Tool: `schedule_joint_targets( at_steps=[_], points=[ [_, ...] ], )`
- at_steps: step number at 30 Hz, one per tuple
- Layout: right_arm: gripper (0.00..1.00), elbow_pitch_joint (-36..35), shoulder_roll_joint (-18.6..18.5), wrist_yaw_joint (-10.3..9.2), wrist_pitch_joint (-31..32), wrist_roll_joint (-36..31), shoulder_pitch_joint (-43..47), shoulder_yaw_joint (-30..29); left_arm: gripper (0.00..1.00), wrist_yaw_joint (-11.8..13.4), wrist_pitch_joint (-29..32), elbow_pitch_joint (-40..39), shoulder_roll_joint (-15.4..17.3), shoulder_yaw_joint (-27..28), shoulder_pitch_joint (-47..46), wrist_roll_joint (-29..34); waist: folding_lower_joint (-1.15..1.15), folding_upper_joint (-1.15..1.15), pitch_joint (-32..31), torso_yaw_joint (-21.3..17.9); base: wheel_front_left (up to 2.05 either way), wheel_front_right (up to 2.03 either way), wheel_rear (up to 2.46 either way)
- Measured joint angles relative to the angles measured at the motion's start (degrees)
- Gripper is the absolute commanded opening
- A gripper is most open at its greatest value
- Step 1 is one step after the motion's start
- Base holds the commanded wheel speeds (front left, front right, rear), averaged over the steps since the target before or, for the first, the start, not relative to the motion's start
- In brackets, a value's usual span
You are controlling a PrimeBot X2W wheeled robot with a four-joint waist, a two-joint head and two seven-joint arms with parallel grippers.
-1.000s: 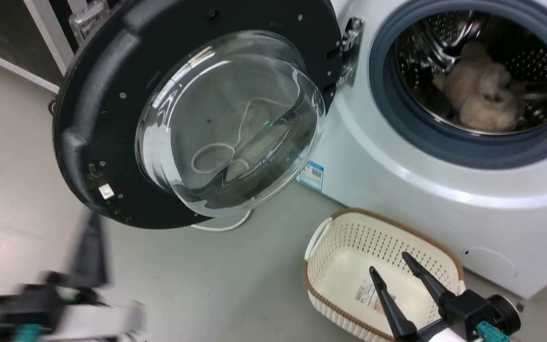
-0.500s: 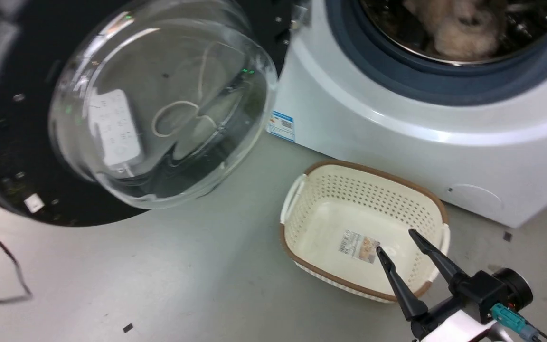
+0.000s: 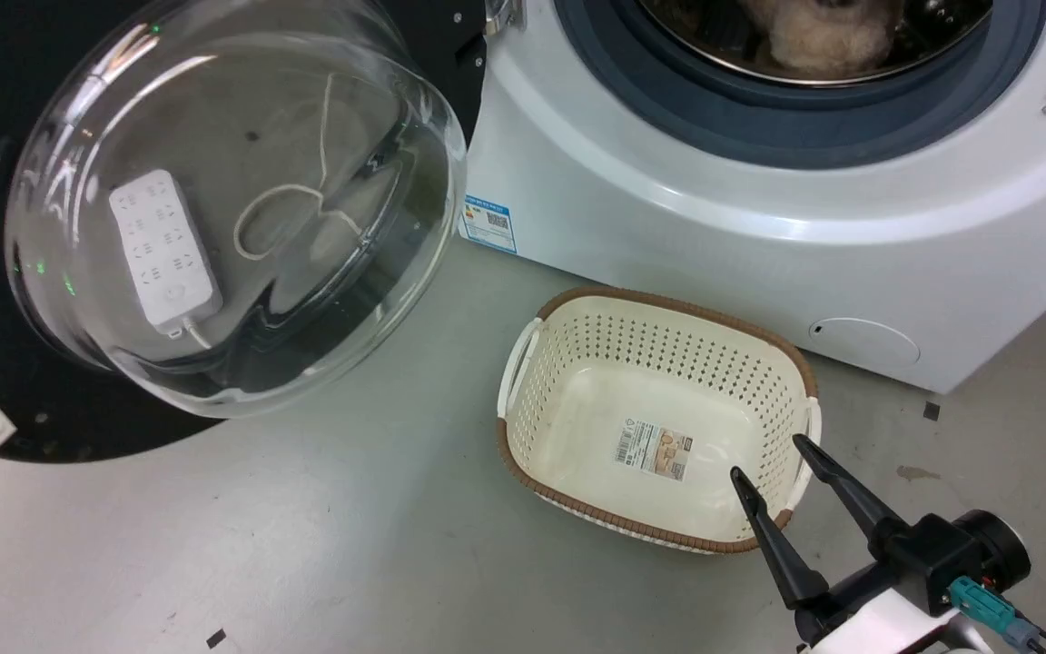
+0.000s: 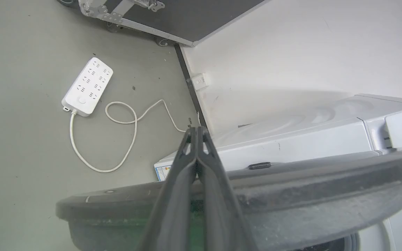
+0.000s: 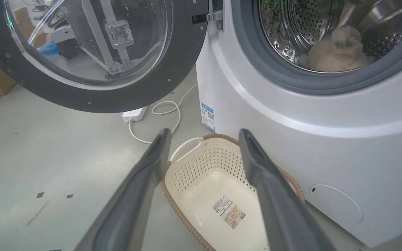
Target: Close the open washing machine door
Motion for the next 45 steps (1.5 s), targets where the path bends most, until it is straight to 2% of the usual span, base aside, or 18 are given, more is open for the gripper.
schedule_joint_targets(
  at_steps=[8,15,16,20,23,26,31,32,36,41,42,45],
  points=[
    [1.0,0.65,0.56,0.0,0.0,0.48,0.09,-0.77,0.0,-0.74,9.69,-4.02,-3.38,0.38,2.91,-6.79,-0.01,0.0,-2.63,0.5,0.0,0.0,0.0],
    [1.0,1.64,2.43,0.01,0.0,0.56,1.02,-2.37,0.0,-0.83,19.06,-12.96,-11.04,-2.99,9.72,-12.3,-0.01,0.0,-6.68,1.4,0.0,0.0,0.0],
    [1.0,1.92,3.19,0.01,0.0,0.46,1.72,-3.24,0.0,-0.78,21.74,-18.03,-14.81,-5.46,14.16,-12.95,-0.01,0.0,-8.64,1.68,0.0,0.0,0.0],
    [1.0,2.32,4.78,0.01,0.0,0.35,2.64,-4.68,0.0,0.32,23.68,-25.04,-20.13,-8.93,20.87,-12.9,-0.01,0.0,-11.4,1.51,0.0,0.0,0.0],
    [1.0,2.54,6.28,0.01,0.0,0.18,3.59,-6.45,0.0,0.83,24.62,-28.91,-22.68,-11.84,26.19,-13.02,-0.02,0.0,-13.23,0.55,0.0,0.0,0.0],
    [1.0,2.64,6.88,0.01,0.0,-0.63,4.31,-8.2,0.0,0.82,24.48,-31.21,-23.64,-14.8,30.31,-14.67,-0.01,0.0,-14.16,-1.37,0.0,0.0,0.0],
    [1.0,2.9,7.22,0.01,0.0,-1.41,4.95,-11.96,0.0,0.69,18.94,-33.75,-24.05,-23.97,35.04,-19.79,-0.01,0.0,-14.5,-5.56,0.0,0.0,0.0],
    [1.0,2.82,7.37,0.01,-0.01,-1.59,4.92,-13.96,0.0,-0.04,13.92,-33.92,-24.34,-30.5,35.91,-23.09,-0.01,0.0,-13.95,-8.51,0.0,0.0,0.0],
    [1.0,2.86,7.42,0.0,-0.01,-1.59,4.48,-14.79,0.0,-2.07,7.14,-32.65,-24.44,-37.54,35.21,-25.98,0.0,0.0,-12.51,-12.87,0.0,0.0,0.0],
    [1.0,2.98,7.61,0.0,-0.01,-1.55,2.77,-14.4,0.0,-4.46,-1.38,-28.21,-24.44,-43.61,29.21,-28.56,0.0,0.0,-9.89,-18.99,0.0,0.0,0.0],
    [1.0,3.19,7.9,0.01,-0.01,-1.08,1.86,-14.06,0.0,-5.33,-7.32,-24.51,-24.5,-45.45,23.64,-29.54,0.0,0.0,-8.09,-22.88,0.0,0.0,0.0],
    [1.0,3.41,8.26,0.01,-0.01,-0.51,1.02,-13.78,0.0,-6.01,-13.38,-20.75,-24.5,-46.28,17.31,-30.04,0.01,0.0,-6.22,-26.88,0.0,0.0,0.0]
  ],
)
